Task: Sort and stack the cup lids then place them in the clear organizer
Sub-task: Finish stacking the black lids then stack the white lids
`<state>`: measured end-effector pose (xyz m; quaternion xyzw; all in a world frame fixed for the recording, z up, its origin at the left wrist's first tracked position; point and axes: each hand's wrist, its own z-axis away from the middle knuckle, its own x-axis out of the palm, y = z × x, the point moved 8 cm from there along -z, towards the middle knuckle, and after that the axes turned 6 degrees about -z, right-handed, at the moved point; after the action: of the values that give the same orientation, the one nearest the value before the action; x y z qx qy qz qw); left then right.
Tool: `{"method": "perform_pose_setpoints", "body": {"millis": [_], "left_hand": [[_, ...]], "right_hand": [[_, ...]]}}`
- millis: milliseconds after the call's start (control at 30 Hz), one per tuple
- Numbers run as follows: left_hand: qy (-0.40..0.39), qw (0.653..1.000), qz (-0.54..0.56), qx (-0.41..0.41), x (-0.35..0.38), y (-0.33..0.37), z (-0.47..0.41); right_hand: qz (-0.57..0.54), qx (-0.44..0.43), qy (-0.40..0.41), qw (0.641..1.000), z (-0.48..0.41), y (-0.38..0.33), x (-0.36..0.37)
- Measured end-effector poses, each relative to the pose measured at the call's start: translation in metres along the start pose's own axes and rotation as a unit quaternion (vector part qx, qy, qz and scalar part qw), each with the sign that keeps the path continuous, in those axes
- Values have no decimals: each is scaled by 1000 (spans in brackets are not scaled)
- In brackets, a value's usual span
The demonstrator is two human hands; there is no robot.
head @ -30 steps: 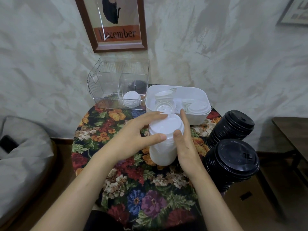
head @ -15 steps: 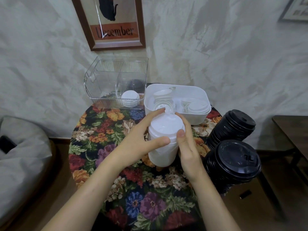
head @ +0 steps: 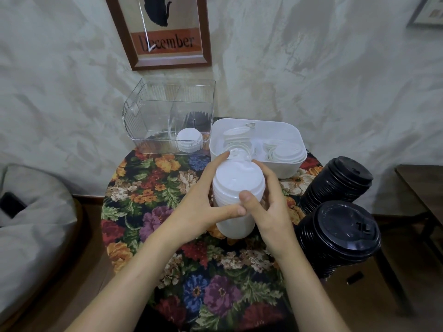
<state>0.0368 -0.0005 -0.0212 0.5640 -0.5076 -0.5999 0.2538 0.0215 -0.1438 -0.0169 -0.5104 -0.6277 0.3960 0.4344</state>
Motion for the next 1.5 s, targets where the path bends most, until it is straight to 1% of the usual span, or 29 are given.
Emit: {"method": "perform_pose_setpoints", "body": {"millis": [100,200,333,467,567,600,633,733,800,833,900,967,1067,1167,1233,1267,1400,1433,1500], "left_hand": [[13,1000,5,-4,0,-1,0],[3,1000,8,-9,1,0,0],[-26,999,36,6,2,1,0],[-61,997,37,19,8,1,0],[-97,994,41,21,0,2,-4],[-93,995,39,23,-7,3,-9],[-70,997,34,26,-17,6,-17],[40,999,16,13,-44,12,-55],[56,997,-41,26,-43,20,-88],[50,993,-98,43,-38,23,-105],[36,970,-231,68,-24,25,-139],[15,934,-346,90,-9,22,-167],[-75,873,-469,108,18,6,-189],[-131,841,-518,83,25,-12,-195],[-129,817,-558,64,19,-21,-200],[-113,810,-572,61,15,-24,-203],[-39,806,-583,93,4,-24,-208],[-36,807,-581,100,6,-23,-210],[-57,813,-570,101,14,-23,-214]], "right_hand": [[0,-2,-1,1000,0,1,0],[5,-1,3,1000,0,1,0],[14,2,7,1000,-1,2,-1],[17,15,26,999,-2,5,-5],[24,9,36,999,-4,6,-5],[24,5,39,999,-4,6,-5],[23,2,43,999,-3,7,-4],[20,3,52,998,0,10,-3],[18,7,57,998,2,12,-3],[17,9,60,998,2,12,-4],[16,12,66,998,3,13,-4],[14,19,70,997,4,16,-4],[11,28,72,997,6,16,-4],[10,33,75,997,7,16,-5],[7,36,76,996,6,17,-5],[6,38,77,996,6,17,-5],[3,36,78,996,6,17,-4],[3,37,77,996,6,17,-4],[4,44,76,996,7,17,-4]]}}
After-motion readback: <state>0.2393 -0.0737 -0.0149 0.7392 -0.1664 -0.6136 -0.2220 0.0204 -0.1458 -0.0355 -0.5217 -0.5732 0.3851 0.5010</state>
